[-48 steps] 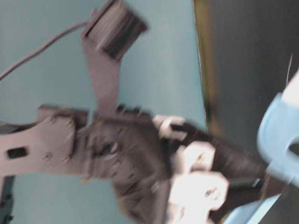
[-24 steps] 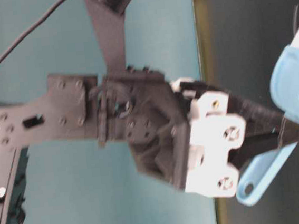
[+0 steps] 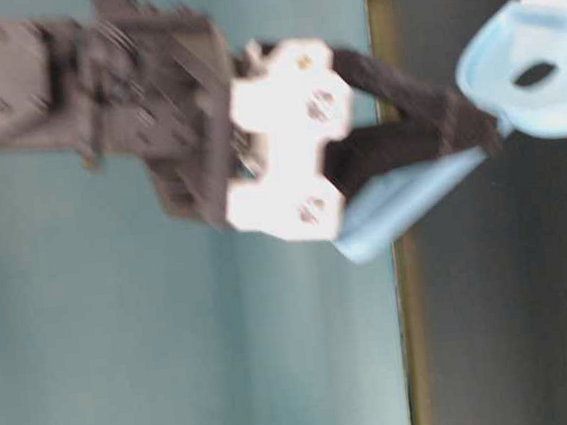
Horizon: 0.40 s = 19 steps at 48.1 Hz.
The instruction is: Hold the dustpan with a person, while the left arm uses a hand brush to gather the screws into the dustpan.
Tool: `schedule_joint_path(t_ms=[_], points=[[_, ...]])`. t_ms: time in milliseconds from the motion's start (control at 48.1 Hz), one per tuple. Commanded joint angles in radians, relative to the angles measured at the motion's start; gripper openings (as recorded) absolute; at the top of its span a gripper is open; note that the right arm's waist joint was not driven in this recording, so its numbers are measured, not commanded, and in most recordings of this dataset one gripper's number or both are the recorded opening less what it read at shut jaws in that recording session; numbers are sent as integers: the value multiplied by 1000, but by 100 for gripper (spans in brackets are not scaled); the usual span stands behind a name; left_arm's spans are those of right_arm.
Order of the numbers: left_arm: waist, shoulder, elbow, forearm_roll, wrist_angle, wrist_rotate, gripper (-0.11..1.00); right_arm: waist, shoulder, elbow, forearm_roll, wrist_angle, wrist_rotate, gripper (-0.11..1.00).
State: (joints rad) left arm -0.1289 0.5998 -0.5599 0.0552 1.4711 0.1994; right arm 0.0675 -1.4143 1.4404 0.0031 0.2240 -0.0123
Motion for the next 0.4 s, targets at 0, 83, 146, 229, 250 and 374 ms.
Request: schedule_joint_path(t_ms=[0,83,146,229,250,374], points=[[-12,14,-75,-3,17,3,31,0,5,-5,0,-12,-8,0],[-17,35,-127,-3,32,5,31,0,3,-5,0,-12,-8,0],[-18,48,-156,-3,34,5,31,0,2,-5,0,-12,-8,0],[-21,57,-186,-3,29,6,31,0,2,-5,0,-12,-8,0],[-21,58,-189,-3,28,6,31,-2,2,-5,0,-12,-8,0],[-23,61,-206,-3,23,8,31,0,0,-5,0,-12,-8,0]])
